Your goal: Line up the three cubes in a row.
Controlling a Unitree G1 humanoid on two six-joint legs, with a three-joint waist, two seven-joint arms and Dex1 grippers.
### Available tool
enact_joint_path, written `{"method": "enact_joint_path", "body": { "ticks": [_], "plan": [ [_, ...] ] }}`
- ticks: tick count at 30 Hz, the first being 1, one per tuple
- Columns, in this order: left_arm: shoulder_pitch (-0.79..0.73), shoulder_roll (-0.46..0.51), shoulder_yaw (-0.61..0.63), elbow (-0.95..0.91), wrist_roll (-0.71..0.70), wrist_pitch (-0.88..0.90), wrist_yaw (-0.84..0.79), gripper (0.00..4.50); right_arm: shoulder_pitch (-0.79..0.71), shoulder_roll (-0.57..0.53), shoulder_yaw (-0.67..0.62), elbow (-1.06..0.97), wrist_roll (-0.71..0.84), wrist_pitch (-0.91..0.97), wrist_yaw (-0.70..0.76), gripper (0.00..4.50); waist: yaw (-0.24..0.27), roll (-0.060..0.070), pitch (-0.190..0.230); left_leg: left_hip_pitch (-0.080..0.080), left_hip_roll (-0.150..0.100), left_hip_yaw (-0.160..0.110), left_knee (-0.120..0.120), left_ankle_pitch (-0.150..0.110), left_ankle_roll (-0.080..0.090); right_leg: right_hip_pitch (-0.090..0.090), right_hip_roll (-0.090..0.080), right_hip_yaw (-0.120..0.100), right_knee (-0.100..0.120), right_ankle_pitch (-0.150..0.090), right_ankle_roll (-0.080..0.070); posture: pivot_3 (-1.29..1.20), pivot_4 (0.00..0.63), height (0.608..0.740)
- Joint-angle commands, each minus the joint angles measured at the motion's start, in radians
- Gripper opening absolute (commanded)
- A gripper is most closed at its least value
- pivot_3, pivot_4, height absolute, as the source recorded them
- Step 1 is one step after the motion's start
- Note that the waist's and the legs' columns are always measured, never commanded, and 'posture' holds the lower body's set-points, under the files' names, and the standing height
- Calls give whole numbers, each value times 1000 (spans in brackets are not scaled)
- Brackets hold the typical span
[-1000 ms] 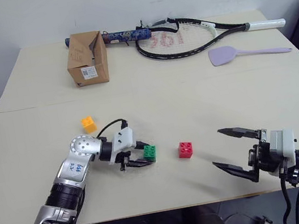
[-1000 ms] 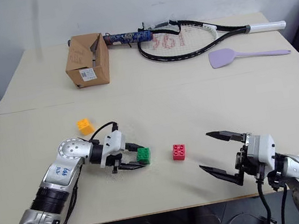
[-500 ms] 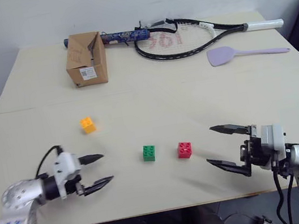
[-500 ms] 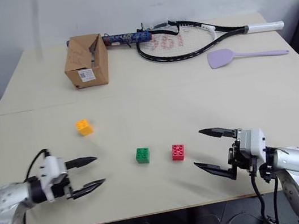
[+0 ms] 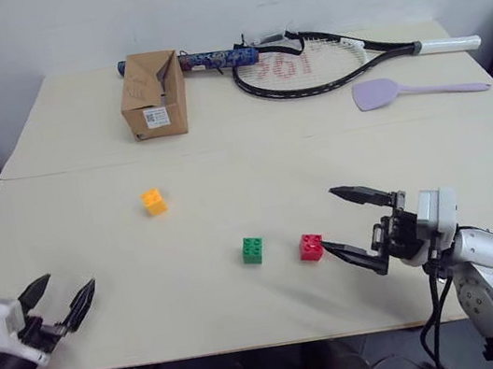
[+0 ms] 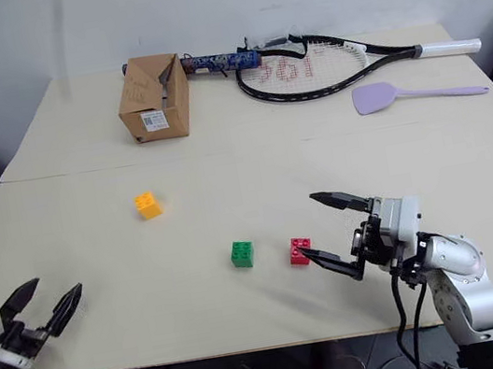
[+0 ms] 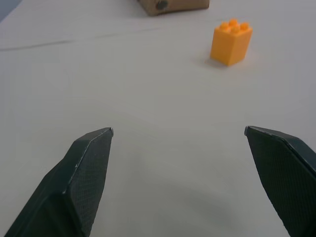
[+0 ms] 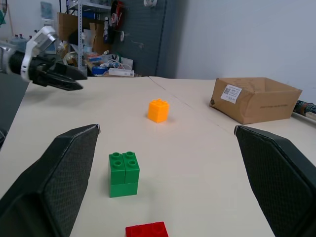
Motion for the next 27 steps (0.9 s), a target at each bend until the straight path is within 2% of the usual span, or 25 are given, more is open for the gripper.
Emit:
{"method": "enact_joint_path", "body": {
  "ticks": [1, 6, 11, 16, 24, 27],
  "plan": [
    [-141, 7, -82, -50, 32, 63, 125, 4490, -1, 1, -12, -1, 1, -30, 11, 4500, 2, 0, 0, 0, 0, 0, 0, 0, 0, 0, 0, 0, 0, 0, 0, 0, 150, 740],
    [-312, -191, -204, -226, 60, 240, 484, 4490, 0, 1, -8, 63, -21, -92, 54, 4500, -1, -1, -1, 0, -1, 0, 0, 1, 1, 2, 0, -1, 1, 1, 2, 0, 150, 740],
    [-384, -366, -316, -249, 180, 279, 726, 4490, -6, 4, -1, 88, -19, -115, 80, 4500, -14, -2, 0, 1, 1, 3, 0, 1, 1, 3, 5, 1, 0, 2, 3, 0, 150, 740],
    [-418, -436, -408, -213, 304, 273, 844, 4490, 7, 4, 4, 96, -17, -118, 99, 4500, -8, -2, 0, 2, 1, 3, 0, 2, 0, 3, 6, 2, -2, 1, 3, 0, 150, 740],
    [-449, -476, -435, -145, 426, 245, 969, 4490, 39, 9, 7, 68, -27, -114, 81, 4500, 2, -2, 0, 2, 1, 4, 0, 2, 0, 3, 5, 2, -2, 2, 3, 0, 150, 740],
    [-473, -479, -430, -105, 423, 229, 969, 4490, 26, 3, 7, 51, -30, -93, 56, 4500, 2, -2, 0, 2, 1, 3, 0, 2, 0, 3, 5, 2, -2, 1, 3, 0, 150, 740]
  ]
}}
